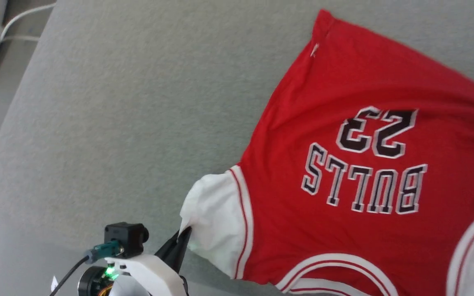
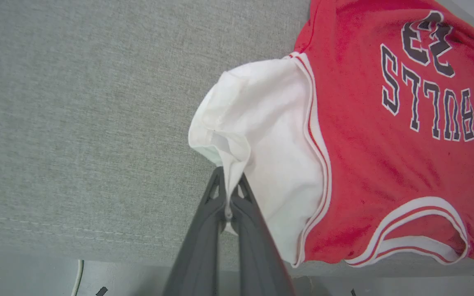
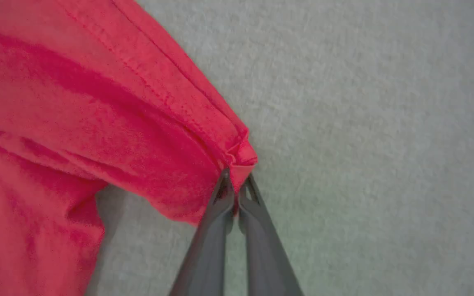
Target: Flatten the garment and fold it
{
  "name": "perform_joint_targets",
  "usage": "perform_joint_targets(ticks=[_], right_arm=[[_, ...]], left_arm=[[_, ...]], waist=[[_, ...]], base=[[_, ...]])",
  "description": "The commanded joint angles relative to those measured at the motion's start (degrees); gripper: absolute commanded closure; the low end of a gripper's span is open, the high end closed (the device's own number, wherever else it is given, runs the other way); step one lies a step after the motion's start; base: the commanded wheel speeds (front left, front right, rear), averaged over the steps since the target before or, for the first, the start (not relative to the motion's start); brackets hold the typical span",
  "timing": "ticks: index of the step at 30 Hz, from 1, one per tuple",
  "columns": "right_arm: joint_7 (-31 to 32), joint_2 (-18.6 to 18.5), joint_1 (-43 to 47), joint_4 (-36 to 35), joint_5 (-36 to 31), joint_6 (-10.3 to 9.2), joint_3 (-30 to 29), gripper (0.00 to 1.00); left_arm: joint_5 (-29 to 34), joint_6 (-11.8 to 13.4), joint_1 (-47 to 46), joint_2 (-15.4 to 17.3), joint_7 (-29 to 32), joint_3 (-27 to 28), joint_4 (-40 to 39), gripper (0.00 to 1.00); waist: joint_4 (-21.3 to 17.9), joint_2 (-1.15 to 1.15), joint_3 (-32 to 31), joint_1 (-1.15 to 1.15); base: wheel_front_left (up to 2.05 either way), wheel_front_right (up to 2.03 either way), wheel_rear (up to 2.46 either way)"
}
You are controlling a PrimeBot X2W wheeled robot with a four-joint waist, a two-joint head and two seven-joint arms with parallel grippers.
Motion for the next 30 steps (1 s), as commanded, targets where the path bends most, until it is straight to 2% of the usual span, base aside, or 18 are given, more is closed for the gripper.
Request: perform_joint_targets(ticks=[1, 5, 9, 12, 16, 21, 25, 26, 27, 30], right_arm=[[1.10, -0.34, 4.52, -0.60, 1.46, -0.08, 0.20, 1.00], [2.87, -1.69, 12.24, -9.93, 5.11, -0.08, -1.67, 1.00], [8.12, -1.13, 21.37, -19.19, 5.94, -0.08, -7.16, 1.00], [12.33, 0.64, 28.31, -26.06, 5.29, -0.08, -11.95, 1.00], [17.05, 4.85, 36.59, -32.91, 3.48, -0.08, -16.86, 1.00], [20.12, 9.90, 43.10, -36.66, 1.25, -0.08, -19.24, 1.00], [20.20, 11.49, 45.02, -36.26, -0.17, -0.08, -19.12, 1.00], [19.63, 11.69, 44.93, -36.28, -0.31, -0.08, -19.08, 0.19], [19.19, 11.92, 44.68, -36.28, -0.31, -0.08, -19.19, 0.00], [18.51, 11.51, 43.08, -37.33, 0.50, -0.08, -19.01, 0.00]], left_arm=[[-0.62, 0.54, 0.74, 0.29, -0.14, 0.51, -0.14, 1.00], [-1.14, 1.61, 2.57, 1.17, -0.16, 1.95, -0.54, 1.00], [-1.54, 2.79, 4.47, 1.45, -0.77, 3.20, -0.68, 1.00], [-1.86, 3.14, 5.21, 1.30, -1.16, 3.52, -0.88, 1.00], [-1.96, 3.20, 5.19, 1.19, -1.55, 3.59, -0.82, 1.00], [-1.79, 2.95, 4.38, 0.62, -3.52, 3.94, -0.41, 1.00], [-1.69, 2.35, 3.48, 0.12, -4.05, 3.19, 0.23, 1.00], [-1.60, 2.30, 3.33, 0.09, -4.15, 3.09, 0.41, 1.00], [-1.49, 2.29, 3.28, 0.14, -4.17, 3.00, 0.58, 1.00], [-1.38, 2.21, 3.30, 0.30, -4.05, 2.71, 0.71, 1.00]], waist=[[-8.80, 0.00, -8.67, 0.01], [-11.91, 0.00, -11.09, 0.01], [-14.23, 0.00, -12.93, 0.01], [-15.38, 0.00, -13.66, 0.01], [-16.09, 0.00, -14.15, 0.01], [-16.17, 0.00, -14.05, 0.01], [-15.43, 0.00, -13.82, 0.01], [-15.18, 0.00, -13.77, 0.01], [-14.92, 0.00, -13.73, 0.01], [-14.02, 0.00, -13.66, 0.01]], base=[[0.00, 0.00, 0.00], [0.00, 0.00, 0.00], [0.00, 0.00, 0.00], [0.00, 0.00, 0.00], [0.00, 0.00, 0.00], [0.00, 0.00, 0.00], [0.00, 0.00, 0.00], [0.00, 0.00, 0.00], [0.00, 0.00, 0.00], [0.00, 0.00, 0.00]])
